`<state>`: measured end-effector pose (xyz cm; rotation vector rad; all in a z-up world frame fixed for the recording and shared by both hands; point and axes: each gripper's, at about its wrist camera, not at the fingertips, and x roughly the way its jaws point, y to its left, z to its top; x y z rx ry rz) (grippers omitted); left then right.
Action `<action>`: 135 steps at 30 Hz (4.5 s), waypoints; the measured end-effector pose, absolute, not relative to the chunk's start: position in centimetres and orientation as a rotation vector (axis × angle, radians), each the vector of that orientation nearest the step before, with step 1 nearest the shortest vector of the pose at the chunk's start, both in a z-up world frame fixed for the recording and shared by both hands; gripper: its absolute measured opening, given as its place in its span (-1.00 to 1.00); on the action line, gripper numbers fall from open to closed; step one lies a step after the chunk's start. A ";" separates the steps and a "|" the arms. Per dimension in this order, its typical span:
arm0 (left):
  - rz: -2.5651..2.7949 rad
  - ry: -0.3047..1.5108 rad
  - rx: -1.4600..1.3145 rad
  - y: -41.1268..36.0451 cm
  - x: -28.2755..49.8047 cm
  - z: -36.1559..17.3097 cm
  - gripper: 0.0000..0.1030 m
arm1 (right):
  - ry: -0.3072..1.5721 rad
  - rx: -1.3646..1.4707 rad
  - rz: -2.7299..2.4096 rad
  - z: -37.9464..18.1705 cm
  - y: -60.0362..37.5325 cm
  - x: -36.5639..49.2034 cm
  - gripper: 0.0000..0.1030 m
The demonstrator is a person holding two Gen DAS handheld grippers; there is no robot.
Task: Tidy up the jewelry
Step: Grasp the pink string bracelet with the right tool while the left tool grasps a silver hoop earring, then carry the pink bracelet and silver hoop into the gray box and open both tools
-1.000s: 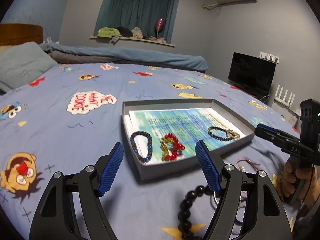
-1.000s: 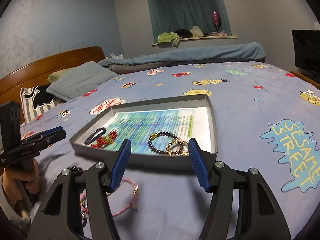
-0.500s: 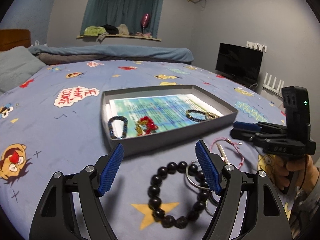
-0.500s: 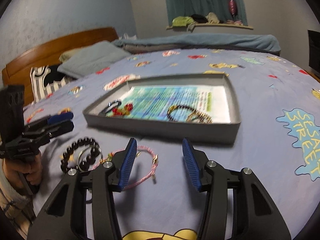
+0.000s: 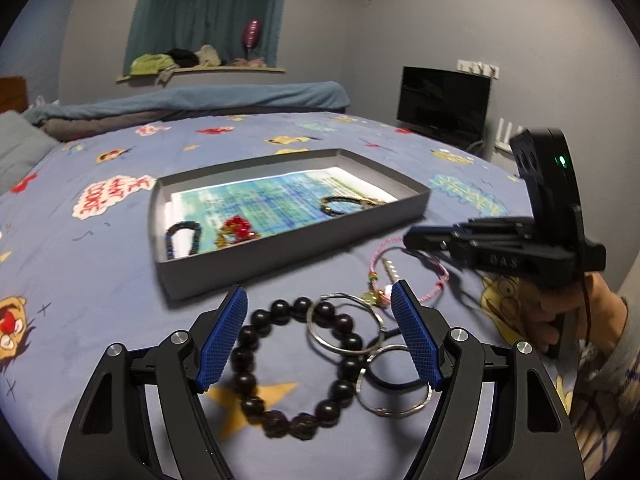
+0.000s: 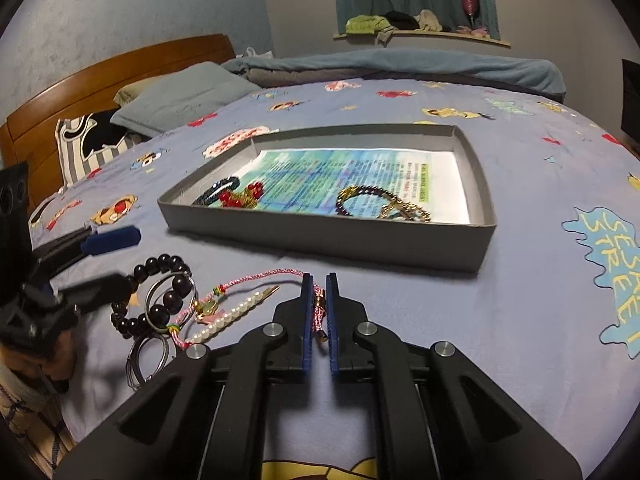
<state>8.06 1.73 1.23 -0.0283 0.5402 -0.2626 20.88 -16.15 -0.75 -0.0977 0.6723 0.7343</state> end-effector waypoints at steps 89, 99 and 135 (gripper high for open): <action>-0.207 0.582 -0.042 1.4 19.9 3.1 -0.02 | 0.391 0.195 0.649 6.1 -17.7 26.2 -0.88; -0.247 0.695 -0.041 0.6 22.8 1.3 -0.02 | 0.505 0.149 0.542 2.9 -16.8 28.8 -0.88; -0.260 0.630 -0.062 2.1 19.1 2.8 0.24 | 0.490 0.083 0.555 2.6 -17.6 25.3 -0.30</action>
